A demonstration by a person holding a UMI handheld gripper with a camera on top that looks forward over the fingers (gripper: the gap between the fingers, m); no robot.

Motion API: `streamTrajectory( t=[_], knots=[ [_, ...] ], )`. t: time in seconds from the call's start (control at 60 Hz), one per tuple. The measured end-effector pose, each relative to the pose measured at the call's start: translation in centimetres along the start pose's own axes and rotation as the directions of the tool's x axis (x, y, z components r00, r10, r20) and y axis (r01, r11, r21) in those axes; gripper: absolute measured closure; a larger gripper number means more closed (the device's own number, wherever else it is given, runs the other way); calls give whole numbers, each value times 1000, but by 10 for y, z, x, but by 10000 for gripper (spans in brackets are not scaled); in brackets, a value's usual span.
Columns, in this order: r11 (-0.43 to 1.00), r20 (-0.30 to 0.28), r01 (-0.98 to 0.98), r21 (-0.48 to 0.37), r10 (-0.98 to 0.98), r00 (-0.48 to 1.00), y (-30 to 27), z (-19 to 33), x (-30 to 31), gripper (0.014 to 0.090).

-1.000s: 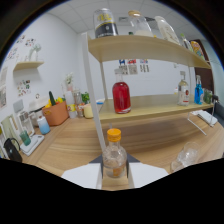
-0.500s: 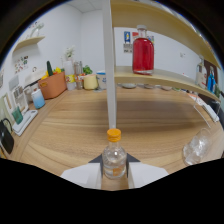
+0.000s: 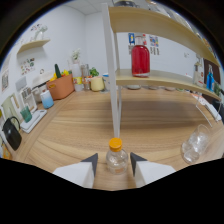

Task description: Make me a cup of Mount Fuji.

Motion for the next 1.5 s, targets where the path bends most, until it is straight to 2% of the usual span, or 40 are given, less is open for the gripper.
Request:
streamTrajectory(
  t=[0.017,0.033,0.083,0.283,0.367,0.517,0.75,0.967,1.117,1.2,1.3,1.4,1.5],
  knots=[
    [1000,9,2,5,-2,1000,-3,-3,-1,369],
    [1000,18,4,10,-4,1000,-5,-6,-3,239],
    [1000,41,9,27,-10,999,-17,-18,-6,183],
    [982,85,48,181,-64,994,-76,-97,6,182],
    [970,78,69,232,-89,993,-90,-129,28,182],
    [964,41,71,254,-84,996,-89,-161,89,183],
    [984,-50,36,173,-28,998,-62,-157,192,192],
    [963,-78,34,269,-14,997,-135,-146,250,189],
    [949,-88,13,314,16,996,-182,-119,284,191],
    [950,-93,4,313,27,995,-198,-98,301,218],
    [955,-110,9,295,24,994,-207,-72,319,305],
    [964,-128,25,264,10,992,-209,-49,331,407],
    [969,-129,31,247,1,992,-211,-34,337,569]
  ],
)
